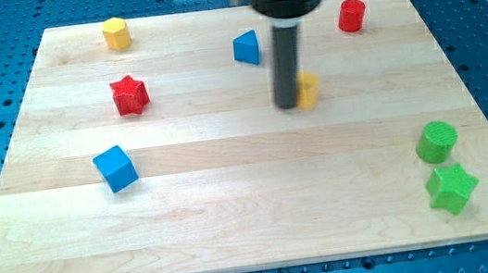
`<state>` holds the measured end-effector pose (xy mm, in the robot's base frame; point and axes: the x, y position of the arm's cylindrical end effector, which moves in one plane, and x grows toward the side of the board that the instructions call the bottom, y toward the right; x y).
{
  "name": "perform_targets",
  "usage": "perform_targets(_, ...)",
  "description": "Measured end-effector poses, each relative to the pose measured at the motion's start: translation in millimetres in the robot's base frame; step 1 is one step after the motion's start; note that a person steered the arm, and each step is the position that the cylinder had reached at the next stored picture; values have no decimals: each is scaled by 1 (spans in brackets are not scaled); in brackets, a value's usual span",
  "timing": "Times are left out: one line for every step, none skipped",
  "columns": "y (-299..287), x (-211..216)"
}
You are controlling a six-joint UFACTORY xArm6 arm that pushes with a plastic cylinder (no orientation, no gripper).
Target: Move the heart diagonal to the blue triangle
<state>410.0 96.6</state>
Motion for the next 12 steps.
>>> perform_targets(54,5)
perform_targets(49,-5)
perform_targets(48,-24)
perform_targets(65,-26)
perform_targets(91,-19)
perform_targets(107,2)
perform_targets(105,-37)
perform_targets(135,-43)
perform_targets(149,-20)
perform_targets(140,14)
perform_targets(146,-5)
perform_targets(156,-36)
